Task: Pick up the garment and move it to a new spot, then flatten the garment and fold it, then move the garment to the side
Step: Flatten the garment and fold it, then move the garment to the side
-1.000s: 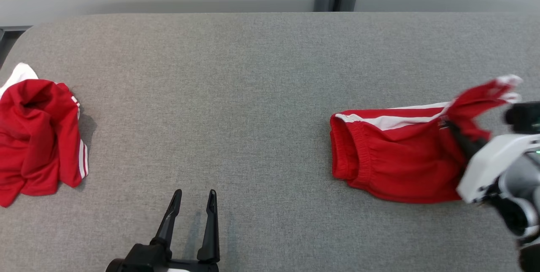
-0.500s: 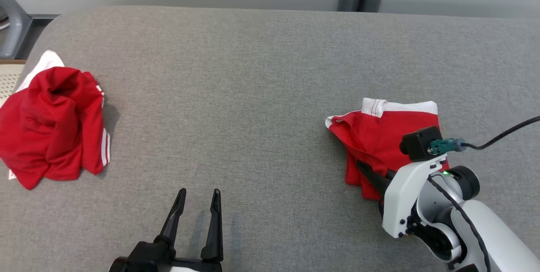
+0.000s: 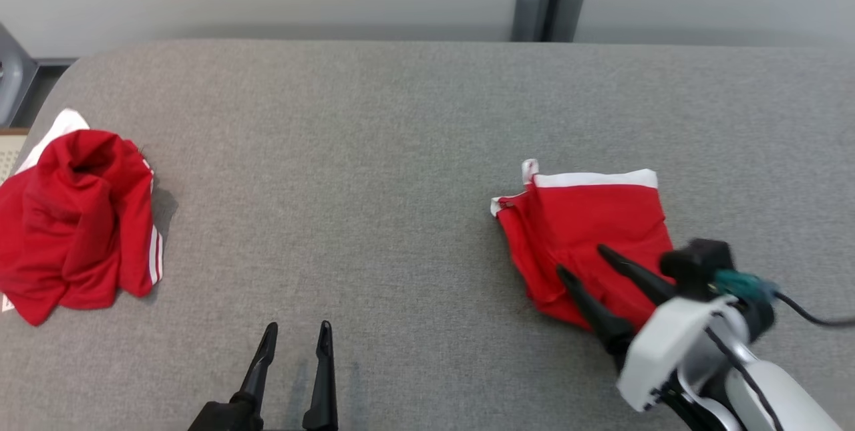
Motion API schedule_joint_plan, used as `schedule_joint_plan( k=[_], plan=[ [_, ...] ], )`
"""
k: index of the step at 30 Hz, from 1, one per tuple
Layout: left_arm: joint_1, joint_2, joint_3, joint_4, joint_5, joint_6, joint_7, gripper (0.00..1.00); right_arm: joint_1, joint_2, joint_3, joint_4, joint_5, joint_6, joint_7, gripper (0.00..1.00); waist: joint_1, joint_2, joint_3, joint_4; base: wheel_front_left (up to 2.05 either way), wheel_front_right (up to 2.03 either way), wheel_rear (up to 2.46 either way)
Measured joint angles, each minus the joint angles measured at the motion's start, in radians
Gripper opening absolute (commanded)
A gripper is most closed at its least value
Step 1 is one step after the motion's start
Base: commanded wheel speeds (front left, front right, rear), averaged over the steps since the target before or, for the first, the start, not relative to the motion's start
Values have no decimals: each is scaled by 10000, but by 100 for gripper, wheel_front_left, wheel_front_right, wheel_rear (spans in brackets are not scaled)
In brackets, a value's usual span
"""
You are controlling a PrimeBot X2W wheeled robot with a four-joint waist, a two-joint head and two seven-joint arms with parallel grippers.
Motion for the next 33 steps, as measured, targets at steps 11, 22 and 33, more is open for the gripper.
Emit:
schedule_joint_plan(
  k=[11,22,33],
  plan=[
    [520,0,667,113,-35,-105,-2,100,3044,-201,-3572,337,-2882,4,-4608,100,0,-2,-1019,-674,0,0,0],
    [633,0,1072,-151,150,-318,-4,100,4208,1440,-6819,880,-4750,4,-5089,100,0,-2,-1270,-672,0,0,0],
    [754,0,1267,-311,247,-355,-15,100,3848,1837,-6755,-13,-4924,4,-5091,100,0,-1,-1269,-619,0,0,0]
  ],
)
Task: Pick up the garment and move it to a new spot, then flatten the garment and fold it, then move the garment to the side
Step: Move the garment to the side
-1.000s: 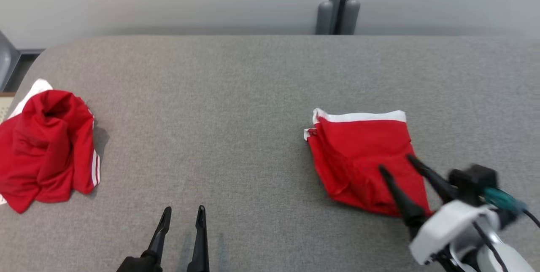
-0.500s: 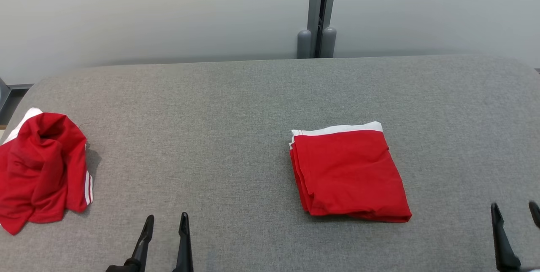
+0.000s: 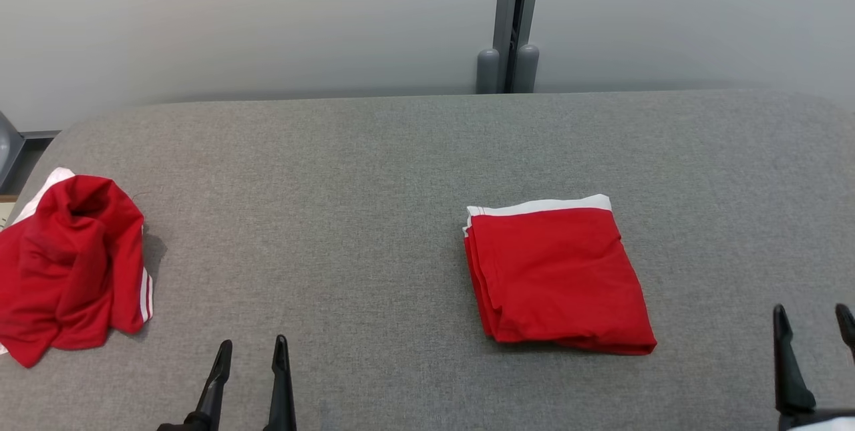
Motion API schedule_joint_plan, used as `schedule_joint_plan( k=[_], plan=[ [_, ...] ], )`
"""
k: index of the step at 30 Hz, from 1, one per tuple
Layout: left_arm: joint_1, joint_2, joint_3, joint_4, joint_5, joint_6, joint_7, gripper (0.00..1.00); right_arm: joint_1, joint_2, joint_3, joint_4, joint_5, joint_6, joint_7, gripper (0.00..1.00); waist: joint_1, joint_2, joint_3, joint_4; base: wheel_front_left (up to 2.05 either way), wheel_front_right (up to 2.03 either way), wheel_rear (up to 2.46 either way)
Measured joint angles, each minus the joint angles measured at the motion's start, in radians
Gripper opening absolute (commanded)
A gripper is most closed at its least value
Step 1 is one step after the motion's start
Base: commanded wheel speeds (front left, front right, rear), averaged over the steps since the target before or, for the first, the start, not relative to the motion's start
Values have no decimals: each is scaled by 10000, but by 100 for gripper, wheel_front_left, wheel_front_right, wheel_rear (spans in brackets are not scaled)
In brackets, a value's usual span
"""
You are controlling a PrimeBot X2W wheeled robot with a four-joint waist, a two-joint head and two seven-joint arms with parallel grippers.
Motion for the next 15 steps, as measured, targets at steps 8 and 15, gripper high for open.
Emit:
schedule_joint_plan(
  k=[8,15],
  plan=[
    [-1,2,-6,-121,71,8,0,100,-1160,-194,1204,771,614,0,-10,100,0,0,65,232,0,0,0],
    [-185,-4,-115,-13,276,-188,0,100,-3569,-596,2489,3870,2545,-2,1996,100,0,0,380,605,0,0,0]
  ],
)
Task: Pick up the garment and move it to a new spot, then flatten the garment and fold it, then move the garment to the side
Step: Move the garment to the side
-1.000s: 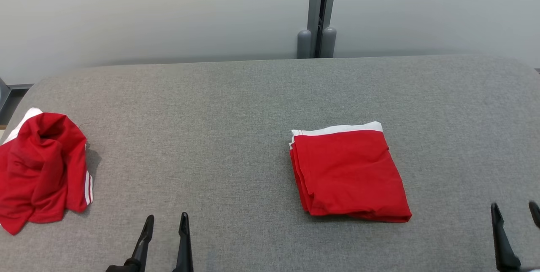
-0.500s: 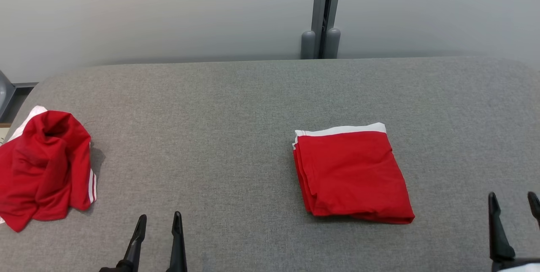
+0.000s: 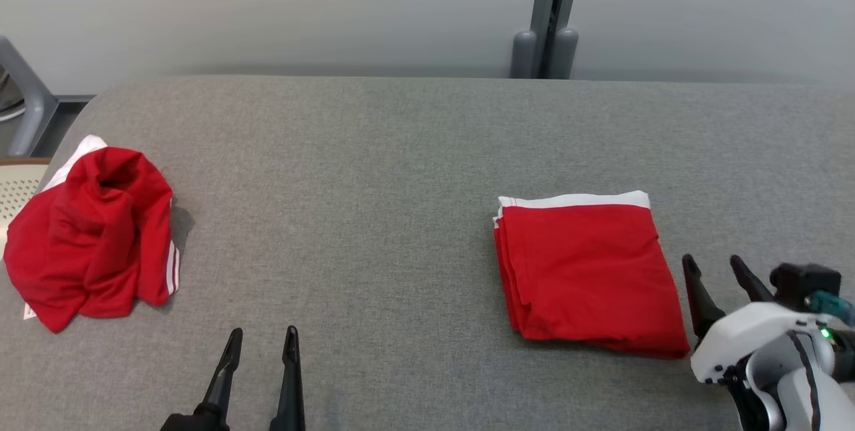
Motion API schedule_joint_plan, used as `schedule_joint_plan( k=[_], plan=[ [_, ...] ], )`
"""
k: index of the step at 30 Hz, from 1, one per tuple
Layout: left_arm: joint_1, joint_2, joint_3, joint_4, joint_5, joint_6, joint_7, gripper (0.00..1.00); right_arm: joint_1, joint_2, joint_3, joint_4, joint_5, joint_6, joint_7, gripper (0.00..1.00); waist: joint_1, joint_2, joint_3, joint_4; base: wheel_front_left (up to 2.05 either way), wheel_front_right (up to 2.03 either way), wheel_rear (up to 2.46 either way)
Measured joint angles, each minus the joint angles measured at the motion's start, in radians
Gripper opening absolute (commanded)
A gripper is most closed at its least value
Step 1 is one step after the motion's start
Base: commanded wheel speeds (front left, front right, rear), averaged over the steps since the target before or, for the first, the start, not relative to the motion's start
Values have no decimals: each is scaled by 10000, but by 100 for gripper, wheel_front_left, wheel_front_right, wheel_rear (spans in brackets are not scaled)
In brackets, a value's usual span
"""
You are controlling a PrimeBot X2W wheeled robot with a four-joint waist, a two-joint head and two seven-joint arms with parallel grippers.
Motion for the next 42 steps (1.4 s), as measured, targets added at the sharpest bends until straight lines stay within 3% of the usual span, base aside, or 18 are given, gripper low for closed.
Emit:
schedule_joint_plan(
  k=[5,11,12,13,14,17,20,24,29,33,40,42],
  plan=[
    [-292,4,-100,33,38,-29,0,100,-1271,-299,443,1523,821,2,1457,100,0,1,356,422,0,0,0],
    [-489,4,-253,0,-42,33,0,100,-1848,-430,593,2698,1354,0,2362,100,0,1,722,791,0,0,0],
    [-513,4,-268,-29,-58,69,0,100,-1946,-380,734,2711,1622,-13,2552,84,0,0,789,828,0,0,0],
    [-530,6,-274,-67,-88,109,0,100,-2044,-368,926,2677,1994,-15,2805,16,0,0,852,845,0,0,0],
    [-562,4,-295,-102,-127,123,0,100,-2094,-376,1110,2583,2370,-15,2951,0,0,-1,918,842,0,0,0],
    [-640,2,-336,-146,-138,190,0,100,-2157,-640,1593,2240,3106,-10,3070,0,0,1,1061,684,0,0,0],
    [-772,8,-349,-165,-136,188,0,100,-2352,-1241,1881,2127,3129,19,2913,0,0,1,1220,428,0,0,0],
    [-1079,4,-420,-151,-42,88,0,100,-3083,-3035,1762,2690,1793,2,2426,0,0,1,1541,116,0,0,0],
    [-1425,4,-596,-77,33,-63,0,100,-4031,-4366,1078,3806,-33,8,2044,0,0,2,1992,-86,0,0,0],
    [-1587,0,-692,-17,92,-98,0,100,-4740,-4943,324,4617,-1484,4,1657,0,0,1,2321,-93,0,0,0],
    [-1627,4,-679,-4,138,-102,0,100,-5268,-5191,-895,5331,-3538,4,1185,0,0,2,2616,52,0,0,0],
    [-1627,6,-667,-19,138,-75,0,100,-5339,-5175,-1365,5407,-4079,4,1101,45,0,2,2643,44,0,0,0]
  ],
)
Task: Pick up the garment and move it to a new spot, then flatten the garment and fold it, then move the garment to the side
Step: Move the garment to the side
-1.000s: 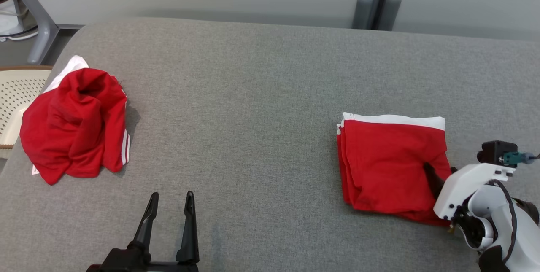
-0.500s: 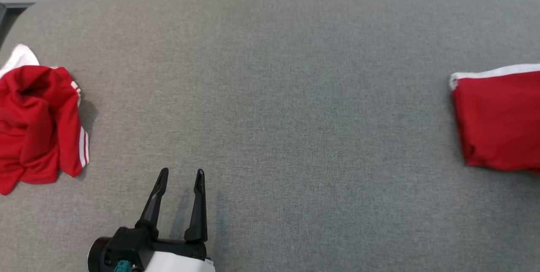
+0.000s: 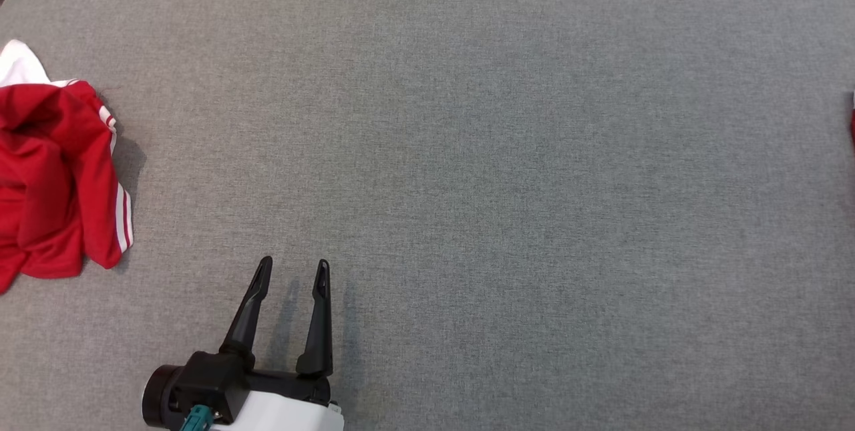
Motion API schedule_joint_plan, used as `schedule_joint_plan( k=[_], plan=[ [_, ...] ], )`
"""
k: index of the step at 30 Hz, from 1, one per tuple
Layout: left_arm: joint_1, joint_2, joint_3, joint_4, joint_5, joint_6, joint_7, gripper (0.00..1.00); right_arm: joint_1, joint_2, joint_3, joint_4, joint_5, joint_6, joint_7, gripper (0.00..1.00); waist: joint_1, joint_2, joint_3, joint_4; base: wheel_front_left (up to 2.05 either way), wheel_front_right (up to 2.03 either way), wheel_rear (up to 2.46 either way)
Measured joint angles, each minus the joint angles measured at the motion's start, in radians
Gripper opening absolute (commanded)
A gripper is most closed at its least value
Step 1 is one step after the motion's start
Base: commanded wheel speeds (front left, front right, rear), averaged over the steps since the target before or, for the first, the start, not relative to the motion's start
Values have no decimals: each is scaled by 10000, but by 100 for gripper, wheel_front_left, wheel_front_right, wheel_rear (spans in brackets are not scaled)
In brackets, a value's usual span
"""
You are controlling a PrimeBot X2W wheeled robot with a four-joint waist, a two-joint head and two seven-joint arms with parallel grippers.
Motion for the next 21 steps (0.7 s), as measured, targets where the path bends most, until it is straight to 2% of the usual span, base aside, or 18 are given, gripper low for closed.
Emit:
schedule_joint_plan(
  k=[1,2,9,11,14,17,18,21],
  plan=[
    [1,-2,0,2,0,0,0,100,-4,42,-184,21,-249,0,-17,84,0,0,-3,-11,0,0,0],
    [4,-2,6,2,0,2,0,100,-4,119,-370,35,-504,0,-31,100,0,0,-15,-32,0,0,0],
    [40,-2,44,29,-73,65,0,100,234,872,-1929,-859,-1808,0,-1327,100,0,0,-260,-223,0,0,0],
    [94,-6,86,33,-77,90,0,100,378,1358,-2343,-1361,-1937,-2,-1923,100,0,0,-399,-299,0,0,0],
    [341,-2,217,81,-94,96,0,100,959,2500,-2577,-2201,-2006,0,-2669,100,0,-1,-693,-436,0,0,0],
    [523,-2,364,92,-121,105,0,100,1966,3515,-2433,-3394,-1958,-2,-3026,100,1,-1,-1068,-587,0,0,0],
    [692,-6,462,100,-138,105,0,100,2949,4071,-1964,-4541,-1827,0,-3076,100,0,0,-1365,-674,0,0,0],
    [956,-2,648,173,-136,104,0,100,4542,4859,-1494,-6744,-1110,0,-3097,100,0,-2,-1857,-776,0,0,0]
  ],
)
